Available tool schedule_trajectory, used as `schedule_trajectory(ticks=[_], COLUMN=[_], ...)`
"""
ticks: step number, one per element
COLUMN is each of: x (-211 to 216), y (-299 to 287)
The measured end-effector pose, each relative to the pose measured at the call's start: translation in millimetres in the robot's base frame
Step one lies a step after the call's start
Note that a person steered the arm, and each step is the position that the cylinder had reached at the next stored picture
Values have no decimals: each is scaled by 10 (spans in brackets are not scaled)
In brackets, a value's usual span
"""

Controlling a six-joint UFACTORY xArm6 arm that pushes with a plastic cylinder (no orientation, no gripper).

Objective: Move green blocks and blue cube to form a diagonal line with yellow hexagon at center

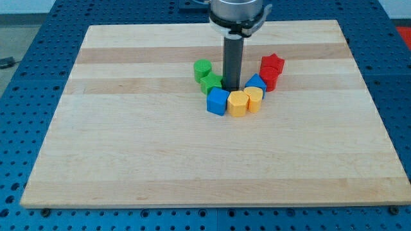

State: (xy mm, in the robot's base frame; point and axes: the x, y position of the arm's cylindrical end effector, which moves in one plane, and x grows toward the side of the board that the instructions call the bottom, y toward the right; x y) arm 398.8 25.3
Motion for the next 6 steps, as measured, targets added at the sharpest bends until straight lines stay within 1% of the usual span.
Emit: schedule_trajectory(ticks=[2, 3, 4, 5, 6], x=[0, -125, -462, -777, -1266], y=[-64, 128, 301, 301, 150])
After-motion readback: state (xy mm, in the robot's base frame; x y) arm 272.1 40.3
